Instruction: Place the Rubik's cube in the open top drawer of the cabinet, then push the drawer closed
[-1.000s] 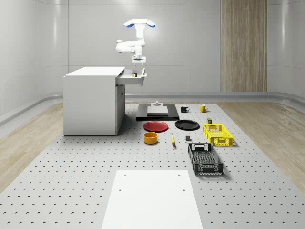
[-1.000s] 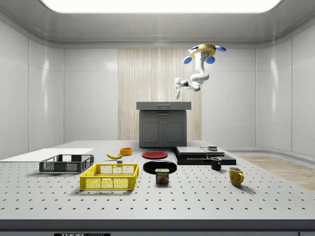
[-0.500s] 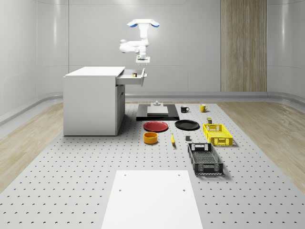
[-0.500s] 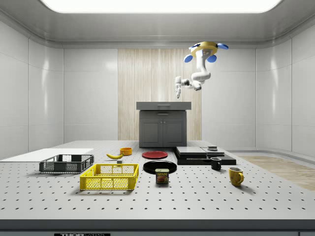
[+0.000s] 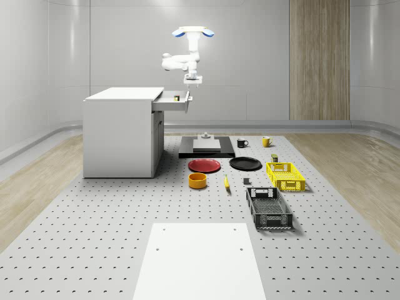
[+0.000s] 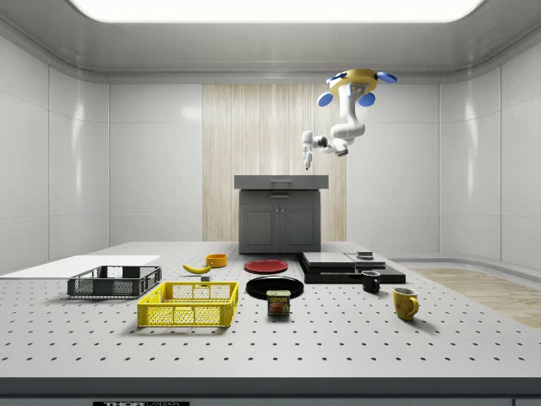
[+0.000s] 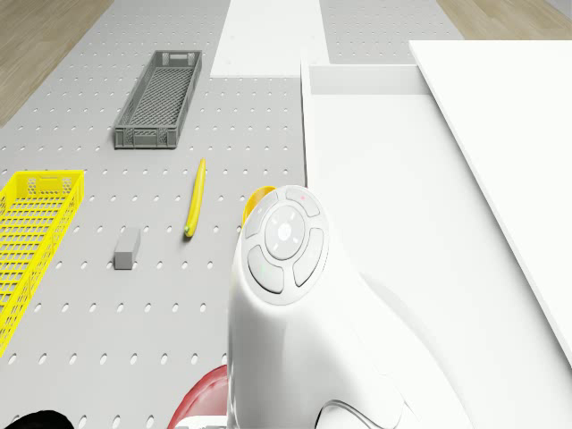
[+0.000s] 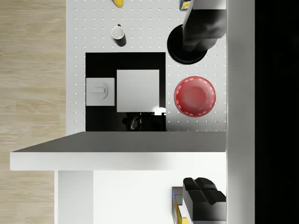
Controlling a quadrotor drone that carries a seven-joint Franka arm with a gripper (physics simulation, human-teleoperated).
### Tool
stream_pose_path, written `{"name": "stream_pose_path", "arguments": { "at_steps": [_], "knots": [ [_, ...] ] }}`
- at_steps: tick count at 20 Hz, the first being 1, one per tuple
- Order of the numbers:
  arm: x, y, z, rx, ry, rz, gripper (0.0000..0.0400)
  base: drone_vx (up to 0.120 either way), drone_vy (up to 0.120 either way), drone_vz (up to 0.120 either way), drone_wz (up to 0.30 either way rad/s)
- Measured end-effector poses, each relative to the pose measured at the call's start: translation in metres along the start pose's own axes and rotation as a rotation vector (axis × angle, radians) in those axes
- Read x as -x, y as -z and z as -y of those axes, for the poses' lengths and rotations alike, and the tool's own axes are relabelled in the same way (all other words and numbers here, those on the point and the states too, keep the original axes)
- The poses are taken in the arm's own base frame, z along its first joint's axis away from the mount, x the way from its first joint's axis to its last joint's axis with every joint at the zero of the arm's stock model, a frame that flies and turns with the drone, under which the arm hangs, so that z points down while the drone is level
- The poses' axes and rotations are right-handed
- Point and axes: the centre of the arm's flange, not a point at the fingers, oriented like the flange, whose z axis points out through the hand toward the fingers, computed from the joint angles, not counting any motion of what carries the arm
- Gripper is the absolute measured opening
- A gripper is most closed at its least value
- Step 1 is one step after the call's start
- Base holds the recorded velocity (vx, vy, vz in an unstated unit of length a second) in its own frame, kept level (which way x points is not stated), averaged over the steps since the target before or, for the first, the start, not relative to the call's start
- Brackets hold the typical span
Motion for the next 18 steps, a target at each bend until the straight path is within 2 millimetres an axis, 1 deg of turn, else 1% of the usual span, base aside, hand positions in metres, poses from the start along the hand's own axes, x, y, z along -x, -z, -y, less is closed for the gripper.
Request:
{"name": "stream_pose_path", "arguments": {
  "at_steps": [2, 5, 7, 15, 18],
  "knots": [
    [0.0000, 0.0000, 0.0000, 0.000, 0.000, 0.000, 0.0400, 0.000, 0.120, 0.000, 0.000],
    [0.0000, 0.0000, 0.0000, 0.000, 0.000, 0.000, 0.0400, 0.000, 0.120, -0.107, 0.000],
    [0.0000, 0.0000, 0.0000, 0.000, 0.000, 0.000, 0.0400, 0.000, 0.120, -0.020, 0.000],
    [0.0000, 0.0000, 0.0000, 0.000, 0.000, 0.000, 0.0400, 0.000, 0.120, -0.120, 0.000],
    [0.0000, 0.0000, 0.0000, 0.000, 0.000, 0.000, 0.0400, 0.000, 0.120, 0.000, 0.000]
  ]
}}
